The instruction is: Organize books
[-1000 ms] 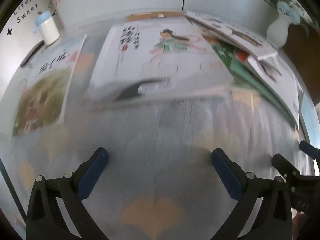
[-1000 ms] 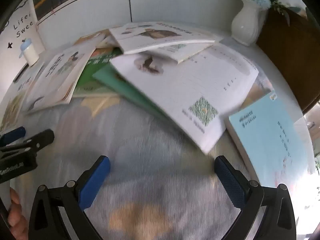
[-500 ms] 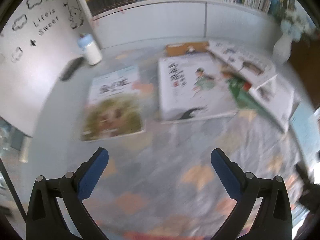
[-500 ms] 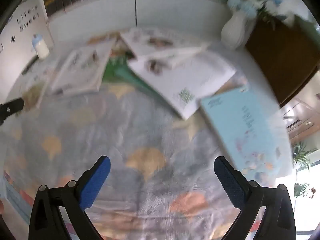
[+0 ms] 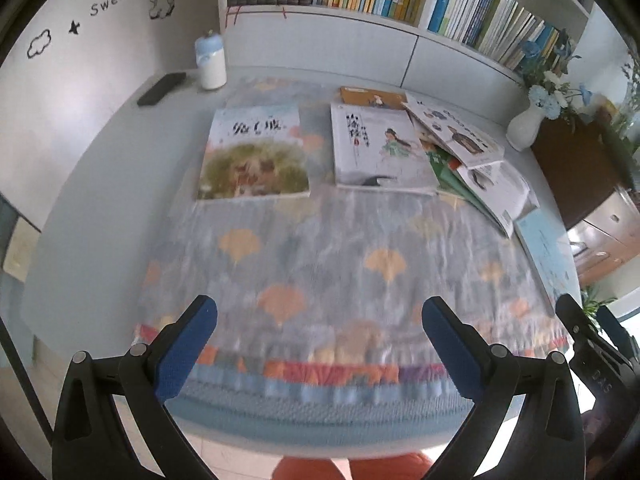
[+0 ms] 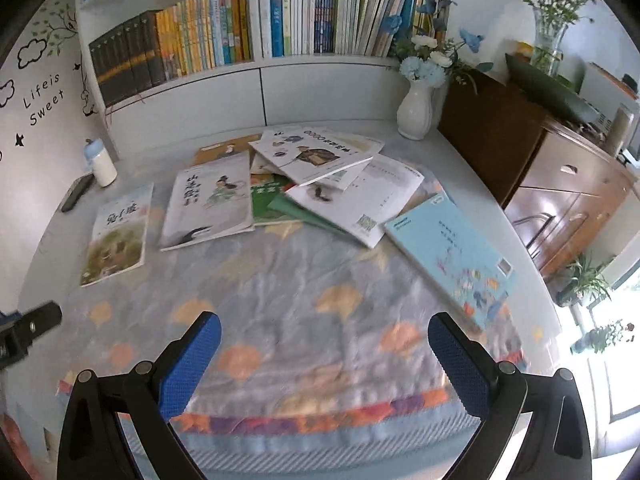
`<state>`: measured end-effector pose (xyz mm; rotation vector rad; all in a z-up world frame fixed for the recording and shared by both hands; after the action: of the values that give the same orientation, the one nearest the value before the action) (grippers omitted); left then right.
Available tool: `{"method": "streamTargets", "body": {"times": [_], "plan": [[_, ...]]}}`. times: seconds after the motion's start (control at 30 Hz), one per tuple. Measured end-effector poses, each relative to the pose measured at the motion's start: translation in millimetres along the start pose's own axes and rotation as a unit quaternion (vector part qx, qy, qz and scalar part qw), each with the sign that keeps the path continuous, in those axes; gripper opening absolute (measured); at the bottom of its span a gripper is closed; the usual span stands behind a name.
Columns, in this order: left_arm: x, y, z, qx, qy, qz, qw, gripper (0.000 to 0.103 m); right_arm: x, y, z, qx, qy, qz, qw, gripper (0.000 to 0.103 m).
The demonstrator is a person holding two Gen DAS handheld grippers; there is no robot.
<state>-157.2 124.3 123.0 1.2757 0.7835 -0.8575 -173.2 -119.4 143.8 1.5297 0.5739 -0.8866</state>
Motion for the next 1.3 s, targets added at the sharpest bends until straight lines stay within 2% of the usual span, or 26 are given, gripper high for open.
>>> {"method": "streamTargets", "body": {"times": [0.1,0.2,0.47,0.77,0.93,1.07,1.13,1.23,1.3], "plan": [[-14.6,-6.4,-9.6,0.001,-0.011,0.012,0.9999,0.102,-11.0,-12.0,-12.8,0.004,-0.002,0.001,1.000,0.103],[-32.7,-7.5,-14.9,0.009,-0.006,0.037,0.9993,0.102,-19.4,-21.4,-21.6,0.004,0.007,0.004,1.000,0.103],[-58.7,-2.5,-15.4,0.045,0.035,0.092,0.9941,0.102,-28.3,-34.0,-29.3,0.020,0.006,-0.002,1.000,0.103],[-36.4,1.2,18.2,0.064,-0.010,0.074,0.9951,0.102,-22.7,-43.4,-6.4,0.043,-0.024,-0.022,0.999,0.103],[-27.0,12.2,43.3,0.089,-0.020,0.071,0.9933,0.102,-19.3,-26.6,11.4,0.046,-0.043,-0.016,0.998,0.103],[-16.5,22.2,55.1,0.110,-0.003,0.068,0.9916,0.102,-23.6,2.4,30.1,0.023,-0.090,0.023,0.995,0.103],[-10.2,29.0,61.7,0.118,-0.009,0.065,0.9909,0.102,-24.2,13.4,36.9,0.016,-0.103,0.034,0.994,0.103],[-5.6,39.2,65.8,0.124,-0.018,0.069,0.9897,0.102,-18.4,28.6,38.2,0.011,-0.092,0.036,0.995,0.103],[-3.4,49.4,63.0,0.141,0.002,0.082,0.9866,0.102,-11.9,35.5,34.4,0.006,-0.085,0.031,0.996,0.103]]}}
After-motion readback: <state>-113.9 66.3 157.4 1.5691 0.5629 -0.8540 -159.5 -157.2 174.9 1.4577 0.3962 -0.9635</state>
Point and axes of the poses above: each gripper's, at about its wrist camera, not at the fingertips, and x roughly the way its jaws point, z to its right, y to its top, the point moved 6 cm from there along x, roughly the way its jaws point, and after that the axes turned 1 degree about -y, right-handed, at the moved point
